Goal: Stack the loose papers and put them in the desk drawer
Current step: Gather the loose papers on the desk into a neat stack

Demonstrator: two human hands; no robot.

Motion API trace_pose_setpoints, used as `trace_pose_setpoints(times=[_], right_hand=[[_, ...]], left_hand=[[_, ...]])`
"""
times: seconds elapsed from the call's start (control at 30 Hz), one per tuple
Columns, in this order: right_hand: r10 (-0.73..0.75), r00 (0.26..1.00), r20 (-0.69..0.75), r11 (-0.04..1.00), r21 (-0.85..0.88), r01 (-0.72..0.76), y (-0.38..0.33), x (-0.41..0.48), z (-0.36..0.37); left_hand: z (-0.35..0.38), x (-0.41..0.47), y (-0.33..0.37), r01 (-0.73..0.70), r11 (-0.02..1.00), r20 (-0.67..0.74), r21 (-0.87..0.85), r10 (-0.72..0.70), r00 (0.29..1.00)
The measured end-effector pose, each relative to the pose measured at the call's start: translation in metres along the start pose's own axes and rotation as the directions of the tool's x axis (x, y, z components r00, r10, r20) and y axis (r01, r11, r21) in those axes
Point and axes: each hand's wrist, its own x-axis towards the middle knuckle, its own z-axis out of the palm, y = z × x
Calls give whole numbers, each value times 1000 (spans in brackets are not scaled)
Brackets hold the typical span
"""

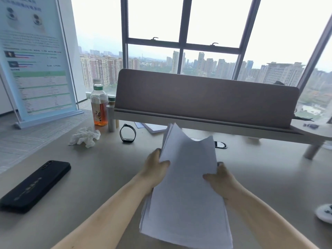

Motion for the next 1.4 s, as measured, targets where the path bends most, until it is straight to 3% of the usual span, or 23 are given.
trace_pose_setpoints(times=[0.1,0.17,0.2,0.4,0.6,0.77,0.83,0.9,0.93,1.0,1.03,1.07,1.1,1.13,1.2,1.4], right_hand=[[-305,930,-207,908,232,350,-31,-20,-16],[-516,808,-284,789,209,578,-42,-29,-23],[-558,778,-289,761,196,619,-42,-33,-24],[-524,817,-242,776,260,575,-23,-46,-19],[-488,817,-307,751,329,572,-33,-51,-26],[-490,817,-305,738,354,575,-29,-52,-38],[-501,812,-299,732,355,582,-27,-52,-39],[-494,817,-298,741,347,574,-23,-50,-41],[-492,819,-294,746,342,571,-21,-49,-42],[-510,813,-282,747,324,581,-19,-47,-44],[-517,810,-277,747,316,585,-19,-47,-44],[-523,808,-273,746,313,588,-19,-46,-44],[-527,806,-269,742,317,590,-19,-46,-44],[-528,806,-267,737,327,591,-19,-46,-43],[-527,808,-265,731,344,589,-19,-45,-43],[-522,820,-236,744,344,573,-16,-43,-45]], left_hand=[[-11,-11,25,-332,935,-197,-126,305,932],[-17,-19,36,-453,874,-257,-178,403,878],[-18,-23,35,-470,864,-262,-183,418,870],[-15,-30,19,-458,858,-314,-232,379,870],[-5,-35,37,-423,883,-193,-205,387,902],[-8,-37,32,-427,864,-179,-268,391,903],[-9,-36,36,-427,875,-100,-229,415,904],[-13,-33,47,-464,870,-117,-164,450,885],[-18,-30,56,-521,850,-208,-81,497,842],[-31,-27,83,-634,739,-394,229,666,634],[-35,-28,101,-654,629,-368,420,777,511],[-36,-30,120,-640,501,-248,582,859,447],[-35,-31,138,-614,372,-75,696,888,453],[-30,-32,150,-600,260,105,756,858,504],[-19,-32,158,-596,181,285,782,747,601],[-12,-31,147,-625,151,250,766,825,506]])
